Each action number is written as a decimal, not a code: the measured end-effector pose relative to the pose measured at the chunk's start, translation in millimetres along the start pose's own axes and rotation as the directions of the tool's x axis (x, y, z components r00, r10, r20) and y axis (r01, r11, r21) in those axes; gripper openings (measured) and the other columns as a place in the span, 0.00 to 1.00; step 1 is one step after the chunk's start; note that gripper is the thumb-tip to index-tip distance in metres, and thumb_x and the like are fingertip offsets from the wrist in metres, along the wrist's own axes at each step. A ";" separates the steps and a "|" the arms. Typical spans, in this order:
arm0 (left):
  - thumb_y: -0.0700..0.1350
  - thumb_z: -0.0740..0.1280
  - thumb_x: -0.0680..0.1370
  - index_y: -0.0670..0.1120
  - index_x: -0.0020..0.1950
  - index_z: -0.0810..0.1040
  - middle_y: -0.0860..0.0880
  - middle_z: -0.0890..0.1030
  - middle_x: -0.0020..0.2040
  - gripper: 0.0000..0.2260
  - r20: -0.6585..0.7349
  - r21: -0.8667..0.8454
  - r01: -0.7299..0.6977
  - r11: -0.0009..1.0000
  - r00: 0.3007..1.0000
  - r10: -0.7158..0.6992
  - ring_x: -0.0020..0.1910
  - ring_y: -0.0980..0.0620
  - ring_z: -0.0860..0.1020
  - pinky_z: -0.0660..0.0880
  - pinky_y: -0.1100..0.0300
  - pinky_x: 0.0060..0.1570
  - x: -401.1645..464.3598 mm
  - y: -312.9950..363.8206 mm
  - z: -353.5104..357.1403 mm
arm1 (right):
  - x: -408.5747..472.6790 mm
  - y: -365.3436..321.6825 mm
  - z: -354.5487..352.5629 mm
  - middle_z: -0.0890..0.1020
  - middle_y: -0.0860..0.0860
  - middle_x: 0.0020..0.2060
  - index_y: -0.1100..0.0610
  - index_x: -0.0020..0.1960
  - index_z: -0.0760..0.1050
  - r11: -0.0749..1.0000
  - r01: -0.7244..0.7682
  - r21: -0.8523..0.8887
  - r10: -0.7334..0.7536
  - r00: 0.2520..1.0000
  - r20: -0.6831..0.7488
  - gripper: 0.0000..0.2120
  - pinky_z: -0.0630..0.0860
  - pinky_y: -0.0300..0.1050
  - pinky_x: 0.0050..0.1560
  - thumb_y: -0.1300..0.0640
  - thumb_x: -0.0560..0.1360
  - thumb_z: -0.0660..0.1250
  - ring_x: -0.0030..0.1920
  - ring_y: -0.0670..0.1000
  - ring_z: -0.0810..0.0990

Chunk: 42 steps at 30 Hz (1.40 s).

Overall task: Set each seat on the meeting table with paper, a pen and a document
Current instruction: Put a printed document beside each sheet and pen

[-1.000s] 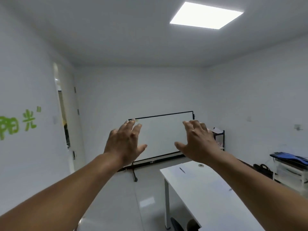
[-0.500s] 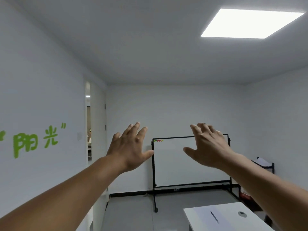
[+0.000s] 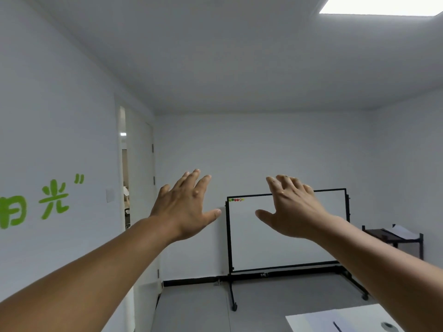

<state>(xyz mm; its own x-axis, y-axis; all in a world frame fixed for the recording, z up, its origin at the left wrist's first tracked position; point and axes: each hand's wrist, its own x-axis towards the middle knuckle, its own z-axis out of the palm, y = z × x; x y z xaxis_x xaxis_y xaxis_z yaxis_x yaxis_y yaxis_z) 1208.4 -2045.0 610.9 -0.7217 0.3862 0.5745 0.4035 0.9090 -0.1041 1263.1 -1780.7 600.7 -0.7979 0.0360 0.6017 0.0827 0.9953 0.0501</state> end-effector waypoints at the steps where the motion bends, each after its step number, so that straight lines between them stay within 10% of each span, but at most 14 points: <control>1: 0.72 0.59 0.81 0.55 0.89 0.46 0.49 0.46 0.90 0.43 0.012 -0.002 -0.007 1.000 1.000 0.007 0.89 0.48 0.48 0.58 0.39 0.83 6.9 -7.2 6.8 | 8.3 -3.3 7.2 0.62 0.55 0.81 0.52 0.83 0.53 1.000 -0.004 0.008 0.004 1.000 0.001 0.45 0.63 0.60 0.78 0.27 0.77 0.60 0.82 0.60 0.58; 17: 0.71 0.59 0.82 0.55 0.88 0.45 0.49 0.45 0.90 0.42 0.058 -0.098 -0.093 0.991 0.993 0.099 0.89 0.48 0.46 0.55 0.40 0.83 189.5 -175.4 171.0 | 216.5 -99.8 151.2 0.64 0.55 0.80 0.52 0.82 0.56 0.994 -0.103 -0.036 0.105 0.993 0.055 0.43 0.65 0.59 0.76 0.28 0.77 0.61 0.80 0.60 0.61; 42: 0.70 0.60 0.82 0.55 0.89 0.46 0.50 0.46 0.90 0.42 0.102 -0.176 -0.121 0.977 0.985 0.140 0.88 0.50 0.46 0.54 0.39 0.84 528.9 -162.0 441.2 | 500.6 42.0 423.7 0.62 0.53 0.81 0.51 0.83 0.53 0.974 -0.228 0.016 0.226 0.971 0.083 0.43 0.61 0.58 0.78 0.29 0.77 0.60 0.81 0.58 0.58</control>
<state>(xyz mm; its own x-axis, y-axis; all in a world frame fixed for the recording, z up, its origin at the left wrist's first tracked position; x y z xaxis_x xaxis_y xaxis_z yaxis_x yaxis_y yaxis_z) 513.1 -1918.9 573.5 -0.7113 0.5239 0.4686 0.5808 0.8136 -0.0281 614.2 -1682.8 566.3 -0.8055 0.2669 0.5291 0.2525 0.9623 -0.1010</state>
